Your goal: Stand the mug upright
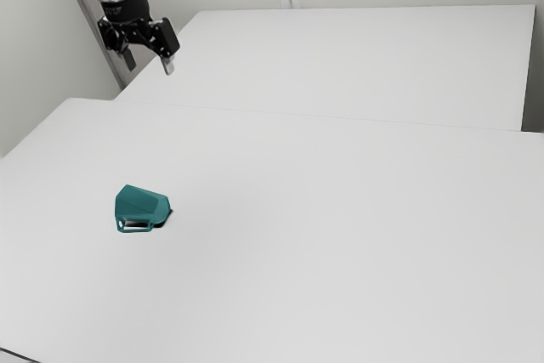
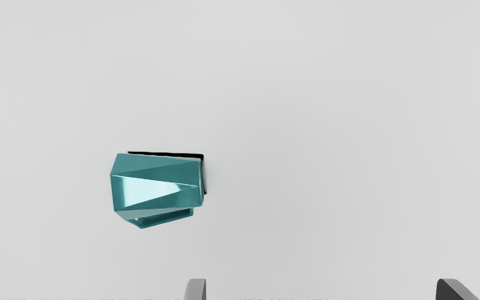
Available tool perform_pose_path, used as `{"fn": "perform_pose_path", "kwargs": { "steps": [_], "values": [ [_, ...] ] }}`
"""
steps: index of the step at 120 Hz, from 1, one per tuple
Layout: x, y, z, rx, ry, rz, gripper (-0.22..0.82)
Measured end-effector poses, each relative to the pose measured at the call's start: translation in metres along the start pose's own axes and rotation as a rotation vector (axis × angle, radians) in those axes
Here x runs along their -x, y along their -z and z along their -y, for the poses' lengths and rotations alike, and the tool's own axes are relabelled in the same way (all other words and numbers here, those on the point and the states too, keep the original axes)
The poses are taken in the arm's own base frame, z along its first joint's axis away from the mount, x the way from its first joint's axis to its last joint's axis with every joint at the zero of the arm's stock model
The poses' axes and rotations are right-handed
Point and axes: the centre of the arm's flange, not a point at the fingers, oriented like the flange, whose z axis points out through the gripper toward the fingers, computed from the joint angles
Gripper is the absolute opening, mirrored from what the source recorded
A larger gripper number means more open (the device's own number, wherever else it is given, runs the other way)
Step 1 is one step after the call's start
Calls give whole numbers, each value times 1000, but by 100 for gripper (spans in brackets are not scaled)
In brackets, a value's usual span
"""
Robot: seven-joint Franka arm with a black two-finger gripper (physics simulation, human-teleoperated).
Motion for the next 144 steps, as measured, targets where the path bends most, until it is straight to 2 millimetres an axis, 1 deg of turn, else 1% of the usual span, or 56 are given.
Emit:
{"fn": "perform_pose_path", "kwargs": {
  "steps": [18, 26, 38, 49, 56, 62, 71, 81, 100, 110, 118, 128, 144],
  "values": [
    [-5, -12, 6, 4, -9, 30, 60],
    [-11, -24, 25, 8, 16, 50, 60],
    [-12, -35, 52, 23, 59, 67, 60],
    [-13, -43, 62, 38, 72, 80, 60],
    [-12, -47, 73, 47, 89, 87, 60],
    [-12, -56, 82, 60, 105, 102, 60],
    [-10, -70, 103, 93, 145, 124, 60],
    [-6, -85, 121, 134, 182, 145, 60],
    [0, -104, 147, 193, 233, 169, 60],
    [6, -127, 163, 234, 261, 203, 60],
    [10, -136, 173, 259, 276, 213, 60],
    [14, -146, 181, 284, 280, 222, 60],
    [24, -172, 203, 344, 305, 248, 60]
  ]
}}
